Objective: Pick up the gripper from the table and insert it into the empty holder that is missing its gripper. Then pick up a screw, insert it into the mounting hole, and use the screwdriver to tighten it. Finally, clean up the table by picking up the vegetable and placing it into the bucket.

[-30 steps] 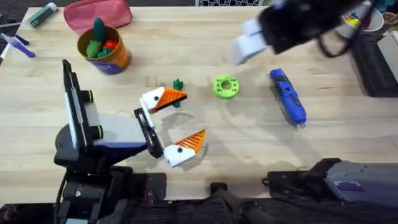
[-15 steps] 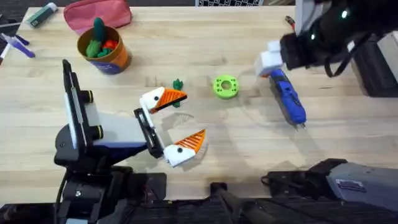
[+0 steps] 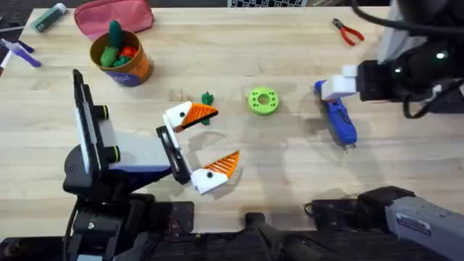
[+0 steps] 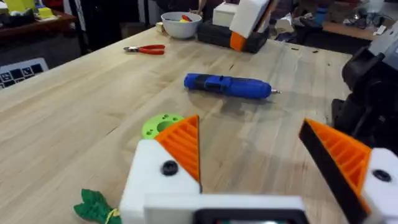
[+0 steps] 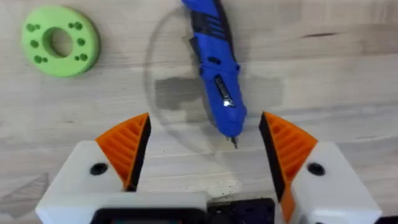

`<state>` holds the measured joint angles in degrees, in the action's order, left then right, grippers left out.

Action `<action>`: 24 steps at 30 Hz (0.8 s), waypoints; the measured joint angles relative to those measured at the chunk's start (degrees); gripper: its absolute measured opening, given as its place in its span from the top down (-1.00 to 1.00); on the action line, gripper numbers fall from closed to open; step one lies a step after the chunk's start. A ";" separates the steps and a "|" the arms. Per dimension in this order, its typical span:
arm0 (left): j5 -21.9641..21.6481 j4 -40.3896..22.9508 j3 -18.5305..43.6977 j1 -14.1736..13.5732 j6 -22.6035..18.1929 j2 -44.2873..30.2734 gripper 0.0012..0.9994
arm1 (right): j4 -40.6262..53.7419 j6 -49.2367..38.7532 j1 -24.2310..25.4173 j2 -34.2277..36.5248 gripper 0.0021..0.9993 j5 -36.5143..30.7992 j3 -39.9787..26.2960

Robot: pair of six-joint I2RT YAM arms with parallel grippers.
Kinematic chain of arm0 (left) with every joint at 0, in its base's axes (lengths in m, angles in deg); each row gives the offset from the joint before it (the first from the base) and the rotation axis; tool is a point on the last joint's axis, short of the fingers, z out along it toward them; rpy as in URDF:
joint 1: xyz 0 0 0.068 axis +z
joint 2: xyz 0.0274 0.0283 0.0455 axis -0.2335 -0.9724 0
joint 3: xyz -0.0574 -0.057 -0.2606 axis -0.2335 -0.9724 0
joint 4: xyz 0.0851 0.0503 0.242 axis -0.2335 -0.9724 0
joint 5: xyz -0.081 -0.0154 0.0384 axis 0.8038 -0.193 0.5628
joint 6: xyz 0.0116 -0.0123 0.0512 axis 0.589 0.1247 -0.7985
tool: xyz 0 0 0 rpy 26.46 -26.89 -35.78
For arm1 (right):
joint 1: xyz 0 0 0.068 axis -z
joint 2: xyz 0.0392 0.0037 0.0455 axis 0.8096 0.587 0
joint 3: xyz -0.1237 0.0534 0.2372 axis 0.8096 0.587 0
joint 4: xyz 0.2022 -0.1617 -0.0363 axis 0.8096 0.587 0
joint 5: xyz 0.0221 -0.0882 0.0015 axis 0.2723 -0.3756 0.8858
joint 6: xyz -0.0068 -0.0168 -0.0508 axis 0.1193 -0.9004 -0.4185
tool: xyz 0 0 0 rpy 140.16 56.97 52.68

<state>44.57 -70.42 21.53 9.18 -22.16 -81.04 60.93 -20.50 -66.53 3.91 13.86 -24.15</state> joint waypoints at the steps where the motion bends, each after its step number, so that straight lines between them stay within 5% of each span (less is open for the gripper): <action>1: 0.06 -0.03 0.00 0.00 0.23 0.00 -0.85 | 0.08 -0.41 1.44 -0.29 -0.98 0.27 0.24; 5: 0.20 -0.04 0.00 0.00 0.18 0.00 0.39 | -1.42 -1.63 7.07 -0.33 -0.98 1.02 0.99; 8: 0.24 -0.07 0.00 0.00 0.26 -0.02 0.88 | -3.42 -2.77 10.92 0.53 -0.99 2.27 1.69; 16: 0.25 -0.07 0.00 0.00 0.17 -0.02 0.96 | -8.03 -13.90 18.25 9.02 -0.99 12.30 3.08; 24: 0.26 -0.07 0.00 0.00 0.17 -0.01 0.96 | -12.99 -26.11 18.00 16.41 -0.99 14.62 3.16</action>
<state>44.83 -70.48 21.53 9.18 -21.98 -81.04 47.95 -46.60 -48.54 20.32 28.48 -20.98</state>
